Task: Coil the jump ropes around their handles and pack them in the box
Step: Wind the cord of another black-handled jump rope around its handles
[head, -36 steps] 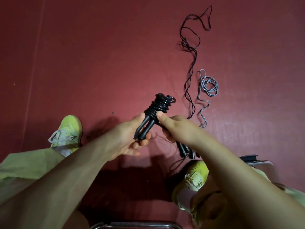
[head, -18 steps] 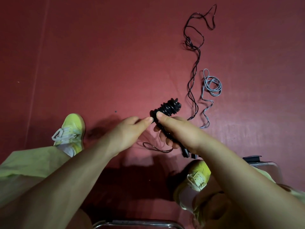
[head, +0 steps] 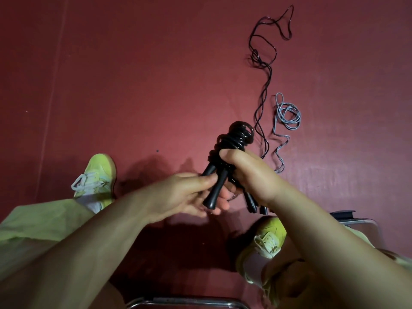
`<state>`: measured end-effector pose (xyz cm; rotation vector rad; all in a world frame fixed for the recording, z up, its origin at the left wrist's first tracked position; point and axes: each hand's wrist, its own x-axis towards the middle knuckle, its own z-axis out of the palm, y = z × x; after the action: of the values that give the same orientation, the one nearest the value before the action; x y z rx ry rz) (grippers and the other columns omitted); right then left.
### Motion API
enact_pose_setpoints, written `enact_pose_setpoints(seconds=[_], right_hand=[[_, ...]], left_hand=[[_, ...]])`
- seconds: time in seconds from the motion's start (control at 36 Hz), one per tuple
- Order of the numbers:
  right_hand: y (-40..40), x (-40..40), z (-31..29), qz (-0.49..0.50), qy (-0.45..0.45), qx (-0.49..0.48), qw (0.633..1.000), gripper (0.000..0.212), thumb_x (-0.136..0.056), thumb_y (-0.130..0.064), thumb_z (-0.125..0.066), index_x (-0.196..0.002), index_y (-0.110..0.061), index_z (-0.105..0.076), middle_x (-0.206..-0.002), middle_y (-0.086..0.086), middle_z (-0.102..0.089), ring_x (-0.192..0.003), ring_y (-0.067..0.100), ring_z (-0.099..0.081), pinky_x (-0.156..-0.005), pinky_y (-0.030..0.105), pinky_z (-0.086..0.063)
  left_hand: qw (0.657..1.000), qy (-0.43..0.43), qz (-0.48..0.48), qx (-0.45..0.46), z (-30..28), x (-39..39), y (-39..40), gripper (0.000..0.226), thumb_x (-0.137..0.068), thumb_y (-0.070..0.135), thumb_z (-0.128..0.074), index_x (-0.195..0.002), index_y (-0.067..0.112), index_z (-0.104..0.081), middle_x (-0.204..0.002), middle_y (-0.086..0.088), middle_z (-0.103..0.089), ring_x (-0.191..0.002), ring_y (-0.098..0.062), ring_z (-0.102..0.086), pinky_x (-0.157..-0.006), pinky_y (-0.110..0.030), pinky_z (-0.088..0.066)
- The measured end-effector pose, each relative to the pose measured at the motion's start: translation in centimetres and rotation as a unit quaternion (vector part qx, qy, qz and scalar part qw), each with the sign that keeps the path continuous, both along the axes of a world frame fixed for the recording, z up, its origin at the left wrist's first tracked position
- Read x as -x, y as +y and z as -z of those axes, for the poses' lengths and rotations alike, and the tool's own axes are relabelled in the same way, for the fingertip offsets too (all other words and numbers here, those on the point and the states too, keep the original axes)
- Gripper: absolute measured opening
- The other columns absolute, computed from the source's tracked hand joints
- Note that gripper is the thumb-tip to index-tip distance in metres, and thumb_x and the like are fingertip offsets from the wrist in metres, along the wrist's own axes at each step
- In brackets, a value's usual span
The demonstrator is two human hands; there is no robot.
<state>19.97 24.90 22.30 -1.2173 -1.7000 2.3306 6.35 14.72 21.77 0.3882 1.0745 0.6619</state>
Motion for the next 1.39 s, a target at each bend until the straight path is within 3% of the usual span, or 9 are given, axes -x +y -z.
enact_pose_setpoints(seconds=[0.14, 0.25, 0.42, 0.61, 0.75, 0.92, 1.14, 1.25, 1.39], right_hand=[[-0.1, 0.1, -0.5, 0.020, 0.047, 0.019, 0.999, 0.046, -0.065, -0.051, -0.057, -0.088, -0.011, -0.059, -0.090, 0.019, -0.050, -0.076, 0.043, -0.047, -0.073, 0.058, -0.037], [0.2, -0.2, -1.4, -0.018, 0.064, -0.005, 0.998, 0.034, -0.080, -0.041, -0.054, -0.081, -0.008, -0.058, -0.080, 0.026, -0.054, -0.075, 0.035, -0.050, -0.065, 0.039, -0.038], [0.8, -0.5, -1.3, -0.090, 0.004, -0.022, 0.996, 0.041, -0.094, -0.041, -0.043, -0.080, -0.007, -0.061, -0.061, 0.002, -0.062, -0.052, 0.016, -0.049, -0.050, 0.024, -0.041], [0.9, -0.4, -1.1, -0.114, -0.106, -0.058, 0.986, 0.053, -0.099, -0.045, -0.039, -0.080, -0.002, -0.063, -0.054, 0.000, -0.054, -0.040, 0.011, -0.042, -0.042, 0.024, -0.036], [0.7, -0.4, -0.2, -0.136, -0.158, -0.101, 0.973, 0.086, -0.074, -0.074, -0.036, -0.079, 0.009, -0.058, -0.059, 0.016, -0.047, -0.044, 0.021, -0.040, -0.043, 0.024, -0.035], [0.3, -0.1, 0.3, -0.072, -0.171, -0.094, 0.978, 0.061, -0.086, -0.066, -0.040, -0.053, -0.015, -0.041, -0.051, 0.007, -0.043, -0.039, 0.017, -0.035, -0.041, 0.021, -0.032], [-0.2, 0.1, 0.5, -0.027, -0.128, 0.013, 0.991, 0.065, -0.085, -0.066, -0.040, -0.082, -0.005, -0.062, -0.053, 0.000, -0.047, -0.039, 0.011, -0.040, -0.041, 0.020, -0.033], [-0.3, 0.2, 0.5, -0.032, -0.133, 0.053, 0.989, 0.079, -0.062, -0.079, -0.040, -0.084, -0.007, -0.063, -0.055, 0.000, -0.050, -0.042, 0.013, -0.042, -0.042, 0.020, -0.032], [-0.3, 0.2, 0.7, -0.028, -0.132, 0.014, 0.991, 0.071, -0.070, -0.085, -0.044, -0.070, -0.016, -0.064, -0.059, 0.003, -0.053, -0.047, 0.014, -0.045, -0.045, 0.024, -0.032]], left_hand=[[0.954, -0.300, -0.007, 0.025, 0.3, -0.3, -0.4, 0.073, -0.081, 0.065, -0.039, -0.111, 0.005, -0.067, -0.087, -0.011, -0.067, -0.085, -0.025, -0.065, -0.090, -0.048, -0.047], [0.939, -0.340, -0.019, 0.038, 0.1, -0.5, -0.2, 0.065, -0.085, 0.066, -0.031, -0.094, 0.012, -0.064, -0.064, 0.003, -0.053, -0.065, -0.014, -0.055, -0.077, -0.040, -0.052], [0.983, -0.168, -0.056, 0.056, -0.1, -0.4, 0.0, 0.066, -0.085, 0.070, -0.023, -0.077, 0.014, -0.059, -0.057, 0.002, -0.044, -0.054, -0.014, -0.046, -0.061, -0.030, -0.047], [0.995, 0.040, -0.077, 0.044, 0.2, -0.8, 0.5, 0.065, -0.094, 0.059, -0.019, -0.075, 0.010, -0.057, -0.052, -0.001, -0.045, -0.049, -0.018, -0.044, -0.055, -0.029, -0.039], [0.981, 0.171, -0.082, 0.026, 0.9, -1.0, 0.6, 0.060, -0.096, 0.054, -0.024, -0.075, 0.009, -0.057, -0.048, 0.000, -0.050, -0.043, -0.014, -0.046, -0.054, -0.029, -0.038], [0.964, 0.247, -0.093, -0.014, 0.9, -0.7, 1.0, 0.057, -0.097, 0.050, -0.025, -0.076, 0.009, -0.058, -0.050, 0.003, -0.052, -0.048, -0.013, -0.047, -0.054, -0.024, -0.042], [0.920, 0.390, -0.022, -0.025, 1.9, 0.8, 0.8, 0.047, -0.091, 0.055, -0.037, -0.083, 0.015, -0.060, -0.071, 0.004, -0.056, -0.071, -0.018, -0.054, -0.084, -0.038, -0.048], [0.898, 0.439, 0.014, -0.035, 1.2, 0.8, 0.8, 0.041, -0.089, 0.054, -0.045, -0.083, 0.016, -0.060, -0.075, 0.004, -0.055, -0.071, -0.014, -0.052, -0.070, -0.029, -0.042], [0.881, 0.469, 0.041, -0.055, 0.9, 0.5, 0.7, 0.036, -0.079, 0.052, -0.063, -0.073, 0.019, -0.050, -0.070, 0.007, -0.049, -0.061, -0.010, -0.044, -0.054, -0.028, -0.031]])
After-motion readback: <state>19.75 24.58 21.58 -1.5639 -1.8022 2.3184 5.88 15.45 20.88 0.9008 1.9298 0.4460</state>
